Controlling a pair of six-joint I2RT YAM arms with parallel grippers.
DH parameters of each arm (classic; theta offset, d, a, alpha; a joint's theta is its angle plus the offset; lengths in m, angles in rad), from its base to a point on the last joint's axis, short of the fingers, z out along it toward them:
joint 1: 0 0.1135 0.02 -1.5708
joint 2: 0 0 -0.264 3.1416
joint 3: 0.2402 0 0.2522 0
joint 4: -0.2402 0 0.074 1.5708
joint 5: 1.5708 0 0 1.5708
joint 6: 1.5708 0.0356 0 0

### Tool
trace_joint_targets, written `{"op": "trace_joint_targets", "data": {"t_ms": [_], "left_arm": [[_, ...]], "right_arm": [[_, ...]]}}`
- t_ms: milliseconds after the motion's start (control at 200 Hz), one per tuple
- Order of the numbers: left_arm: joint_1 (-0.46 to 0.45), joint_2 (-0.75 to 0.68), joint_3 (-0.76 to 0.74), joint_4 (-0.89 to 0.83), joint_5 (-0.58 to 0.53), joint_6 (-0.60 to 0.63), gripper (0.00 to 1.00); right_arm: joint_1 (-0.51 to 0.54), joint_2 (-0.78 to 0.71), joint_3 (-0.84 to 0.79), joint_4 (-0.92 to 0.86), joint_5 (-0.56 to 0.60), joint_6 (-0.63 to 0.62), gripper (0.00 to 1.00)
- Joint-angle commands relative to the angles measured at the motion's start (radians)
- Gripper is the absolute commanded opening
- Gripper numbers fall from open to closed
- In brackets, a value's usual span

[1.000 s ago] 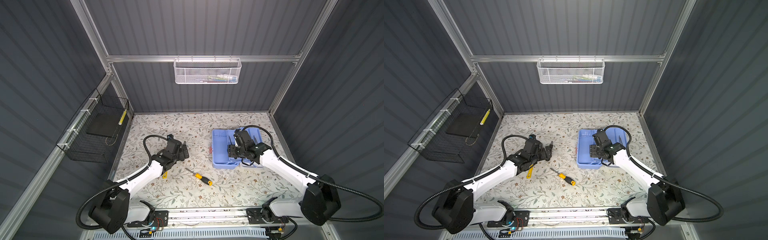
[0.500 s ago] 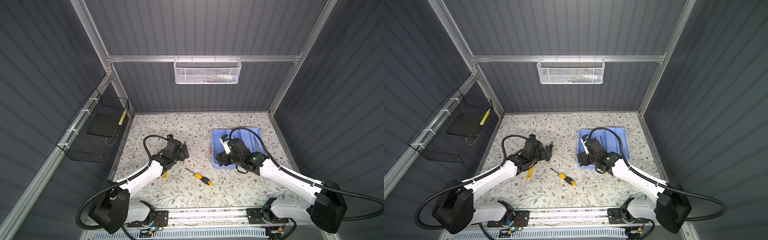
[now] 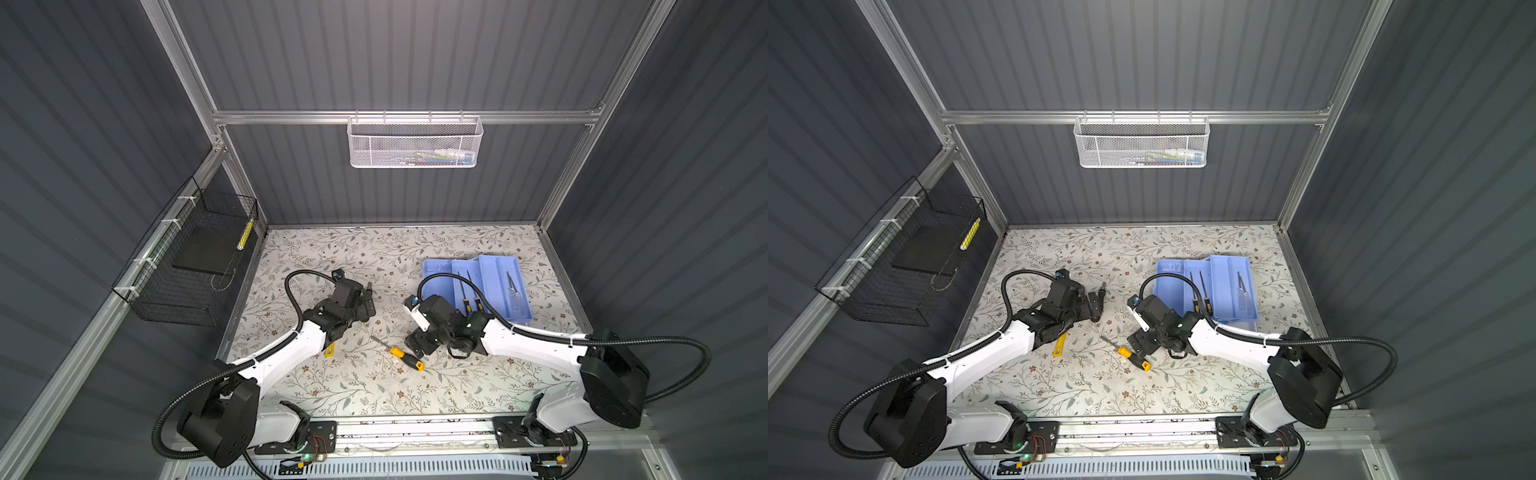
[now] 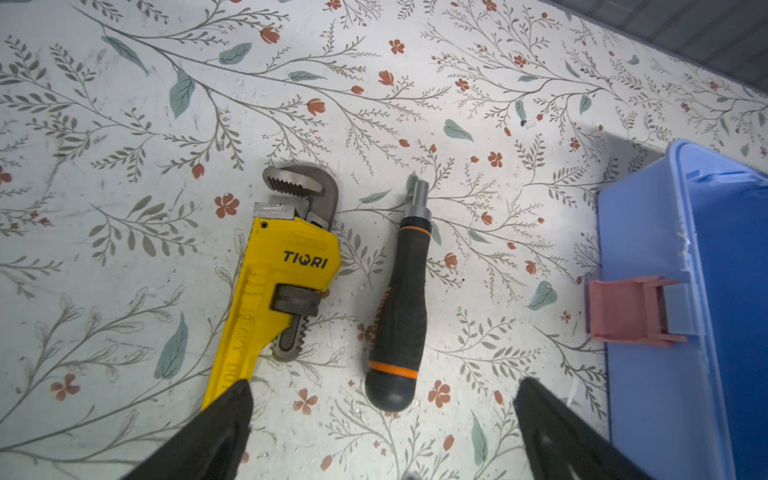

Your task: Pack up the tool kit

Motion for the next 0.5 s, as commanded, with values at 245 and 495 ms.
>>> {"op": "trace_joint_targets", "data": {"t_ms": [245, 495], "left_arm": [[0.016, 0.006, 0.000, -0.046, -0.037, -0.017, 1.00], [0.017, 0.009, -0.001, -0.042, -0.029, -0.017, 1.00]], "right_arm": [[0.092, 0.174, 0.147, -0.116, 0.030, -0.026, 0.87], [0.094, 0.124, 0.125, -0.120, 0.110, -0.012, 0.86]]}}
